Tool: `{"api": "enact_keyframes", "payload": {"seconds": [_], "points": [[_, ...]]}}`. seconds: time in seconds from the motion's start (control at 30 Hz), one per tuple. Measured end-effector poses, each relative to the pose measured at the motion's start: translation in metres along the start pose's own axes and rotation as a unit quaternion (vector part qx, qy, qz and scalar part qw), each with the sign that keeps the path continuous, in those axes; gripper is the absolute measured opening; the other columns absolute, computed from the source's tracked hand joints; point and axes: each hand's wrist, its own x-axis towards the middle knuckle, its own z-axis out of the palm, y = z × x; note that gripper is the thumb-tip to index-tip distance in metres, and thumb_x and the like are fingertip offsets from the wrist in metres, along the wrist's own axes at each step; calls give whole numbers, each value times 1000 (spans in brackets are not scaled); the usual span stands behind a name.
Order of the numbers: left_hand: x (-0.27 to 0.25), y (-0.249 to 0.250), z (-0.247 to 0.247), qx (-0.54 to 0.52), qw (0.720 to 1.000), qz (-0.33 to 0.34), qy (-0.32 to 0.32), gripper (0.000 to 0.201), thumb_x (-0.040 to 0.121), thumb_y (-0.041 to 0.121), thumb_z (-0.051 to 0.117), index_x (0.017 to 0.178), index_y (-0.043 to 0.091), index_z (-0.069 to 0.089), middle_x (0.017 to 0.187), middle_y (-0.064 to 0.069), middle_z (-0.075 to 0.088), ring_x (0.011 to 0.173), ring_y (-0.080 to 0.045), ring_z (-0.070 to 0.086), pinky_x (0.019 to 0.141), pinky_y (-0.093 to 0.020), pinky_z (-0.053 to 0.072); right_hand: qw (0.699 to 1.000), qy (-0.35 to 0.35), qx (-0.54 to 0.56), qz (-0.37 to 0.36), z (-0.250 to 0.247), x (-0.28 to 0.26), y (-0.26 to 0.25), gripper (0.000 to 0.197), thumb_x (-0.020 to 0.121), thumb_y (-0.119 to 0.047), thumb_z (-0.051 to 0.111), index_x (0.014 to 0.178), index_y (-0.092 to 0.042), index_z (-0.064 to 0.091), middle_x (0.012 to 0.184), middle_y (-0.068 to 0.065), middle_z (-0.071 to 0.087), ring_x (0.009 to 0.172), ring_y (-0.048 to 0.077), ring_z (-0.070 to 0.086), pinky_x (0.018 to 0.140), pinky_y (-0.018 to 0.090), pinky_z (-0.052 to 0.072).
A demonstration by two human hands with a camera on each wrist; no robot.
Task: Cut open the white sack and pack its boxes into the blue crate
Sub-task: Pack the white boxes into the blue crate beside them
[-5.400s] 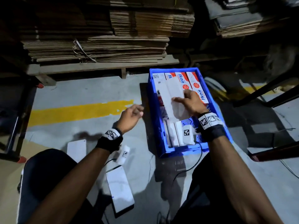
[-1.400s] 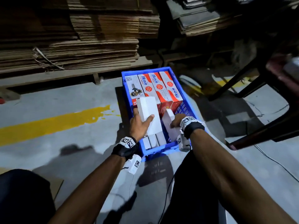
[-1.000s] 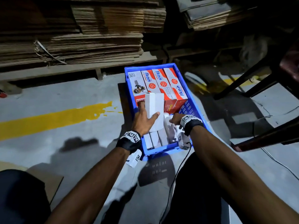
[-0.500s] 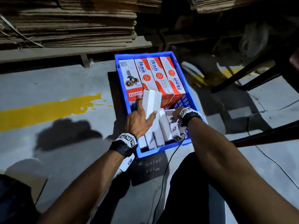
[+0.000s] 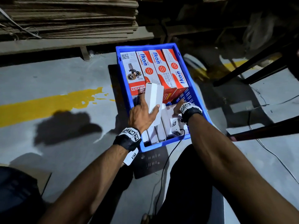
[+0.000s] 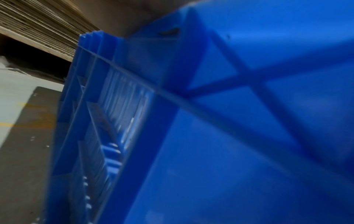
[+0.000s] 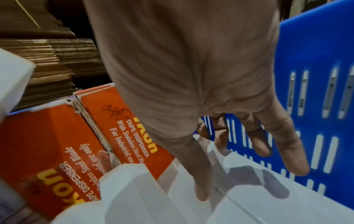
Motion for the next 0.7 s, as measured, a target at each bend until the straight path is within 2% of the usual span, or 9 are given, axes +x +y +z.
{"api": "enact_keyframes", "payload": {"seconds": [0.03,0.1,0.2,0.27,0.3,0.4,0.5,0.6,0.7], "points": [[0,0,0,-2,1000,0,1,78,94,62,53,149,12,28,111,-17,72,86,-39,72,72,-46,61,1000,6,14,0,-1,0,0,80,92,-14,64,155,-9,15,147,23,47,128,43,52,96,48,47],[0,-1,0,-3,1000,1,3,78,94,62,52,148,12,28,114,-17,71,88,-38,73,72,-45,62,999,21,16,-17,-3,1,1,77,92,-19,62,155,-16,17,147,24,46,128,44,51,102,53,46],[0,0,0,-2,1000,1,1,77,94,61,54,148,11,29,117,-17,70,90,-38,72,73,-44,61,999,16,-33,-30,-4,3,1,86,83,-32,71,152,-25,20,151,26,36,132,49,45,108,57,40],[-1,0,0,2,1000,5,0,76,95,60,54,147,10,30,117,-18,70,90,-38,72,71,-42,59,995,-6,-90,-45,-5,-5,-5,100,73,-34,82,151,-21,21,152,27,30,132,51,43,108,55,42],[-1,1,0,3,1000,6,0,75,95,59,54,147,10,30,117,-17,70,90,-38,72,71,-42,59,992,-9,-112,-52,-5,-10,-7,104,72,-34,84,152,-17,20,150,27,34,131,49,45,106,54,44],[-1,1,0,2,1000,9,5,74,95,60,54,145,11,30,118,-16,70,90,-37,72,72,-42,60,992,1,-103,-69,1,-10,-7,99,82,-26,75,155,-10,10,142,23,51,123,44,56,102,53,48],[0,0,1,5,1000,8,5,76,94,61,54,147,12,29,122,-16,68,94,-36,72,74,-42,60,995,25,-75,-65,6,-5,-2,103,76,-23,77,153,-15,8,144,20,50,121,44,57,99,57,50],[1,-3,3,7,1000,7,6,78,94,62,53,148,13,27,122,-16,67,95,-37,71,76,-43,60,997,11,-53,-59,2,-4,1,116,70,-30,85,155,-17,7,145,19,48,123,45,55,99,56,50],[3,-5,7,7,1000,9,17,78,94,62,53,148,12,28,122,-17,67,96,-38,71,77,-45,61,995,8,-73,-66,-6,-9,-1,104,79,-43,79,154,-10,15,145,17,49,124,41,55,102,48,48]]}}
